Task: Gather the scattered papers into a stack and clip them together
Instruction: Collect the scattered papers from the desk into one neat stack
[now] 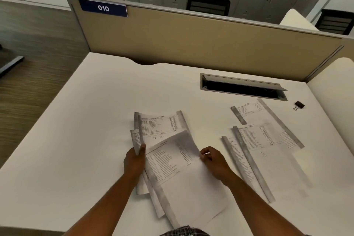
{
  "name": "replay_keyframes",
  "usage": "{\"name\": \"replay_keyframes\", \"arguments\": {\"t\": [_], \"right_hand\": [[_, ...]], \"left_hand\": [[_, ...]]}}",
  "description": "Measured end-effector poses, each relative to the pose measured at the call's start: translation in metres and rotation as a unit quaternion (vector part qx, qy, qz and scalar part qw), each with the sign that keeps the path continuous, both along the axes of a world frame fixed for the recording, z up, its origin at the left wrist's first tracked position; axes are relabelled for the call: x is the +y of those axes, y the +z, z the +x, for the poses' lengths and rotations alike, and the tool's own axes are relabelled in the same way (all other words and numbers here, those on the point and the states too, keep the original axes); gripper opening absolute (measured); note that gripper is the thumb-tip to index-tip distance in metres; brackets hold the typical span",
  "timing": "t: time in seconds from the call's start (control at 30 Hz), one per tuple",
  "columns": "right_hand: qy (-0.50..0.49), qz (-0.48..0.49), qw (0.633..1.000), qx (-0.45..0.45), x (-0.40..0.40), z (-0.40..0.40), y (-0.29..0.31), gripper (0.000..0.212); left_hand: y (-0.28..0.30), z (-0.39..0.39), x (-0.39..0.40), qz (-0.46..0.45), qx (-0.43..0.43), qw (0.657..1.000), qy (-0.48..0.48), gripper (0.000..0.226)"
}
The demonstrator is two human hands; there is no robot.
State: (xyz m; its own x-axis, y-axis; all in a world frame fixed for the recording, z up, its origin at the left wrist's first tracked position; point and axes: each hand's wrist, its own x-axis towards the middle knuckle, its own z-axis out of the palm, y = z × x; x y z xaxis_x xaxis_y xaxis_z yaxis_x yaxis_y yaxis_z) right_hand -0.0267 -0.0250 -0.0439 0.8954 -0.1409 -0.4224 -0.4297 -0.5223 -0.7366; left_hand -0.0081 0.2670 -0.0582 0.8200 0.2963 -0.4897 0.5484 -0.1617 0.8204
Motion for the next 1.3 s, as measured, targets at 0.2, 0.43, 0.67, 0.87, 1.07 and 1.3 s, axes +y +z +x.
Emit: {"name": "replay_keyframes", "arguments": {"t": [0.2, 0.43, 0.67, 0.87, 1.07, 1.3], "right_hand": [[-0.051, -0.027, 0.998, -0.031, -0.012, 0.013, 0.004, 0.011], [-0.191, 0.002, 0.981, -0.041, -0.023, 0.042, -0.003, 0.008], [-0.205, 0.031, 0.978, -0.035, 0.016, 0.067, -0.009, 0.017], [-0.05, -0.009, 0.998, -0.042, 0.042, 0.069, -0.01, 0.028], [-0.024, -0.082, 0.993, -0.08, 0.037, 0.069, -0.023, 0.037], [-0.054, 0.191, 0.98, -0.003, 0.019, 0.063, 0.02, 0.077]], "left_hand": [[0.003, 0.005, -0.001, 0.01, 0.028, 0.999, 0.011, 0.04], [0.006, 0.006, 0.002, 0.024, 0.043, 0.998, -0.039, 0.037], [0.009, 0.004, 0.006, -0.042, 0.045, 0.997, -0.054, 0.032], [0.009, 0.007, 0.005, -0.043, 0.04, 0.997, -0.056, 0.057], [0.011, 0.001, -0.001, -0.013, -0.011, 0.998, -0.063, 0.042], [0.038, 0.006, -0.014, -0.065, -0.115, 0.986, -0.103, 0.037]]}}
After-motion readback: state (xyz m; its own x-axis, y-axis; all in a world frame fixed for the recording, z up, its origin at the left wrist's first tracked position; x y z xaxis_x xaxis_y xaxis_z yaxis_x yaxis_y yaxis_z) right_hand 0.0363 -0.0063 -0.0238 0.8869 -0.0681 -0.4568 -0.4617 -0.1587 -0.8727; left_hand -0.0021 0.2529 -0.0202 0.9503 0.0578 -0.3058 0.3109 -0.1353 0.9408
